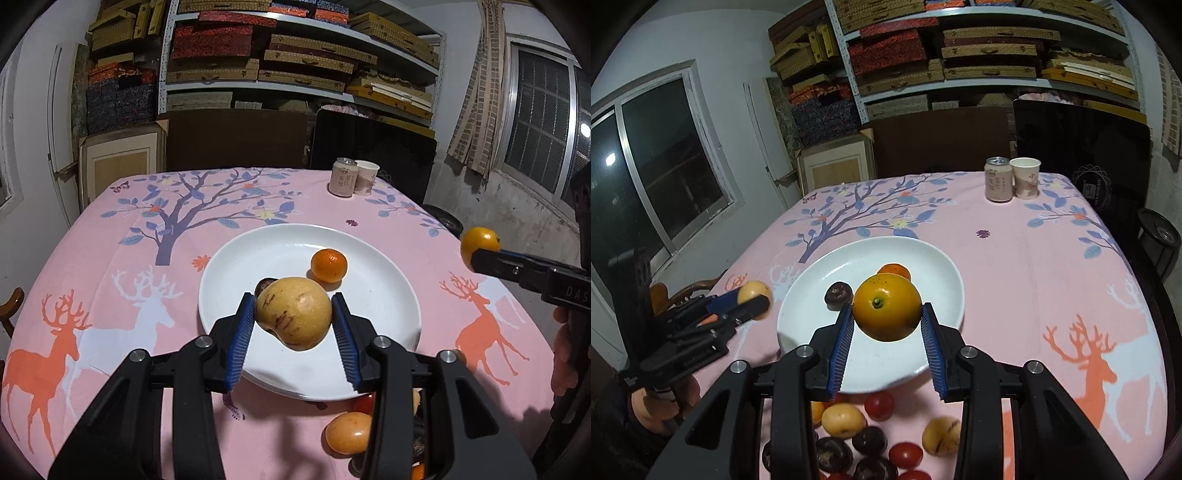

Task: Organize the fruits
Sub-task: 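Carry both fruits onto the white plate and open both grippers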

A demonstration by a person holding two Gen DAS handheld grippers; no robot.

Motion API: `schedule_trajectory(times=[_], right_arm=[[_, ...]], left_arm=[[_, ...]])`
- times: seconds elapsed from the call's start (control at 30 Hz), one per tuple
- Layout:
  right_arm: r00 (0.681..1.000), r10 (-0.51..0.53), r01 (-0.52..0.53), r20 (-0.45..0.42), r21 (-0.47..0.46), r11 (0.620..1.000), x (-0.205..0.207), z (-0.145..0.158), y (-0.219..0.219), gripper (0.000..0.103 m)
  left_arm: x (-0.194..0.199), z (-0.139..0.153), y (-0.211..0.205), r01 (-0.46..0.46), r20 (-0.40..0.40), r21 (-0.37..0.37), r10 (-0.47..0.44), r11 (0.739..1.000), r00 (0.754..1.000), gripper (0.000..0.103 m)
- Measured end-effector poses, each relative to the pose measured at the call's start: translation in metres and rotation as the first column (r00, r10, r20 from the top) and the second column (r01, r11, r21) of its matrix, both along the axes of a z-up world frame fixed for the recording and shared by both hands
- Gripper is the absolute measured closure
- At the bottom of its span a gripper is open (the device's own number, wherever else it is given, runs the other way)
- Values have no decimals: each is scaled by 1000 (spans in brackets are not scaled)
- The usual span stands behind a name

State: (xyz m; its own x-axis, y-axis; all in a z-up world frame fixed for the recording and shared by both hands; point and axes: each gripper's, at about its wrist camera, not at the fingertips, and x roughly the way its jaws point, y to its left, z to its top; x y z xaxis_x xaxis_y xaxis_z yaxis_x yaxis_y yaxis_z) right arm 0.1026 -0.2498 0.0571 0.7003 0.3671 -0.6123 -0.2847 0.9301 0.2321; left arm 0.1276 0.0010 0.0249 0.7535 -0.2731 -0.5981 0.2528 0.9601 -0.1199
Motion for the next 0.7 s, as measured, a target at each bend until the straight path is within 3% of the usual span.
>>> schedule_trajectory(times=[0.23,0.4,0.47,0.53,0.7], right_arm=[[992,20,-31,-121,-94,995,63,-43,28,65],[984,16,-41,-179,-136,990,93,-72,45,65],[982,17,-45,-191,-148,988,101,-79,51,64],[981,28,-53,-192,-126,991,104,-79,54,58],[989,9,-22,-146,-86,996,87,-62,41,53]], left_arm=[[50,-52,-7,-3,-155,18,6,1000,988,62],[68,-70,-6,-10,-212,31,16,999,977,61],[72,-73,-6,-16,-217,43,25,999,976,58],[72,-71,-7,-17,-198,48,26,999,980,47],[51,-53,-6,-17,-122,67,25,998,992,36]])
